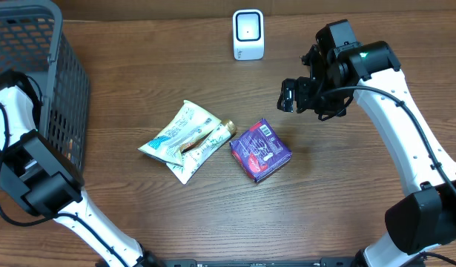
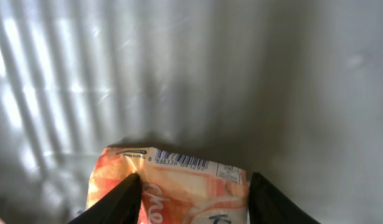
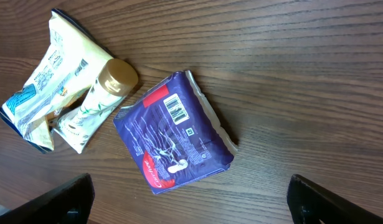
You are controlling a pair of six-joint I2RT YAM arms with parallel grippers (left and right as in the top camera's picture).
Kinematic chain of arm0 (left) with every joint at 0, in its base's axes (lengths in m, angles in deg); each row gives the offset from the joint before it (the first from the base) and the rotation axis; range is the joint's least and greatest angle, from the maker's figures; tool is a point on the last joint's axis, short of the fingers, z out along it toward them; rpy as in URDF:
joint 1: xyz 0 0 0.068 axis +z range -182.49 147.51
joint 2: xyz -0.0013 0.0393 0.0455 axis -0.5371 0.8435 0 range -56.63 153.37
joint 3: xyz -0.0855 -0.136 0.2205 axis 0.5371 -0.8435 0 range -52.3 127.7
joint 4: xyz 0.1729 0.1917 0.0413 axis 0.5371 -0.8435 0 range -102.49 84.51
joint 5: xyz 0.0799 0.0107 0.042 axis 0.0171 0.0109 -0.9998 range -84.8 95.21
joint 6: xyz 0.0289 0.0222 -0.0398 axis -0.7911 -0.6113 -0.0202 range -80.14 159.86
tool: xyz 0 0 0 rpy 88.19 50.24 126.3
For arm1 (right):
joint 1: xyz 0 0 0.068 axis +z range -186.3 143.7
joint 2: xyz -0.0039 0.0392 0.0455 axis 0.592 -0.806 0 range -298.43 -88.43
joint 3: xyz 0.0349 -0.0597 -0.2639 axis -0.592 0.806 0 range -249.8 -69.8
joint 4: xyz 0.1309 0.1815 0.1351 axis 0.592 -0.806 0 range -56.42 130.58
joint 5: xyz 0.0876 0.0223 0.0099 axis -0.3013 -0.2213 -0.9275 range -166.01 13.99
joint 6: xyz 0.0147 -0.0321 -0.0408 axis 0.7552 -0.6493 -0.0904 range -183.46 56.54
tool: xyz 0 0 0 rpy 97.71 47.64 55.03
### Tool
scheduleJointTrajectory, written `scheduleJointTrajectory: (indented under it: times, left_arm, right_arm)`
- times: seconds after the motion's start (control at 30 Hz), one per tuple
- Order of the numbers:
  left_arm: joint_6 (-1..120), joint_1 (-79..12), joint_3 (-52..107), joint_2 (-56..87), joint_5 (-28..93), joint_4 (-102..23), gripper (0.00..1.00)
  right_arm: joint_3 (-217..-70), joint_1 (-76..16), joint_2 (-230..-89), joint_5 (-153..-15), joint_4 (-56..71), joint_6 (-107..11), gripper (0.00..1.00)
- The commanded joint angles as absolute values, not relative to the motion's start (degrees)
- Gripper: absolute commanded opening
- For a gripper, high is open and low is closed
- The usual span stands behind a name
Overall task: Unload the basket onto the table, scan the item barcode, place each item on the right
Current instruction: 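Grasp the orange Kleenex tissue pack with the left gripper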
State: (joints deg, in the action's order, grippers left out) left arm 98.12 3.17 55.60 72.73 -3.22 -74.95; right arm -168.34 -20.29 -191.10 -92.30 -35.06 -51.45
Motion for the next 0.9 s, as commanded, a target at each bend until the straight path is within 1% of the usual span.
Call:
scheduleJointTrajectory:
  times: [0.0, 0.17, 0.3, 0.33, 0.37, 0.47, 0.53, 0.57, 0.6, 0.73, 0.87]
  left_arm:
    - [96.13, 4.22, 55.51, 72.71, -2.17, -72.08, 0.49]
    - [92.45, 4.79, 56.45, 72.71, -2.26, -68.83, 0.52]
    - [91.89, 5.40, 58.18, 72.71, -2.11, -68.45, 0.52]
    - [90.49, 5.57, 58.88, 72.71, -1.49, -68.41, 0.54]
    - [88.69, 5.75, 59.73, 72.71, -0.58, -68.48, 0.60]
    - [85.20, 5.79, 63.10, 72.71, 0.52, -70.77, 0.84]
    - [83.93, 5.79, 65.65, 72.69, 0.34, -72.85, 0.95]
    - [83.08, 5.79, 67.18, 72.69, 0.36, -74.16, 0.98]
    - [82.82, 5.79, 68.60, 72.69, 0.36, -75.67, 1.00]
    - [77.85, 5.79, 73.15, 72.69, 0.78, -81.26, 1.00]
    - [71.25, 5.73, 72.80, 72.71, 0.80, -83.67, 1.00]
  right_arm:
    - [-168.28, -20.11, -190.77, -92.56, -34.73, -51.27, 1.00]
    - [-168.28, -20.11, -190.77, -92.56, -34.66, -51.27, 1.00]
    - [-168.28, -20.11, -190.77, -92.56, -34.51, -51.27, 1.00]
    - [-168.28, -20.11, -190.77, -92.56, -34.53, -51.27, 1.00]
    - [-168.28, -20.11, -190.77, -92.56, -34.53, -51.27, 1.00]
    - [-168.28, -20.11, -190.77, -92.56, -34.51, -51.27, 1.00]
    - [-168.28, -20.11, -190.77, -92.56, -34.51, -51.27, 1.00]
    - [-168.28, -20.11, -190.77, -92.56, -34.51, -51.25, 1.00]
    - [-168.28, -20.11, -190.77, -92.58, -34.53, -51.27, 1.00]
    - [-168.28, -20.11, -190.77, -92.58, -34.55, -51.27, 1.00]
    - [-168.28, -20.11, -190.77, -92.58, -34.51, -51.27, 1.00]
